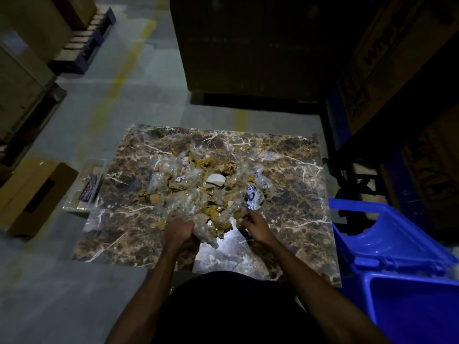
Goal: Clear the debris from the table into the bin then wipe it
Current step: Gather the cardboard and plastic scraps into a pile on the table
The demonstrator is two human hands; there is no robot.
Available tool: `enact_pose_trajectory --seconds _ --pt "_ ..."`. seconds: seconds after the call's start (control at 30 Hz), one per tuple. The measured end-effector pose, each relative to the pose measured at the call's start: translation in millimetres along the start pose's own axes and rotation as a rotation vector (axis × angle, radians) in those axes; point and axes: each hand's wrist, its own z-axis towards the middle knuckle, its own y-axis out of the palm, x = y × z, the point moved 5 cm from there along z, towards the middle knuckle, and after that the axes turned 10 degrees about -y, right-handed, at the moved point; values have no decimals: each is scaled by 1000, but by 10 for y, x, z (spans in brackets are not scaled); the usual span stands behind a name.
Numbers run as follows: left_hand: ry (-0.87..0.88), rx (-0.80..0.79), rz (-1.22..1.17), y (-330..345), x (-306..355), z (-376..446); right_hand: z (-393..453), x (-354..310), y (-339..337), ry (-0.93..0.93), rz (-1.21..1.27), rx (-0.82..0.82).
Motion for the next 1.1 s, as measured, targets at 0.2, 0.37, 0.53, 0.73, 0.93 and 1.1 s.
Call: enact_pose_trajectory --seconds 0.2,0.37,0.53,0.73,0.93,1.1 --pt "8 -383 -82 322 77 -236 -396 144 292 -75 -113 -155" --pt "214 -282 -175 451 282 -247 -172 159 475 -116 -185 -388" --pt "246 -277 -211 561 68 34 130 -18 405 -181 -215 -316" --pt "140 -217 -416 472 -108 2 -142 222 416 -157 -159 -223" --pt "362 -368 -51 698 27 -192 -344 232 757 -243 -329 -521" --pt "441 -200 -144 528 191 -173 133 205 942 -245 -446 -601"
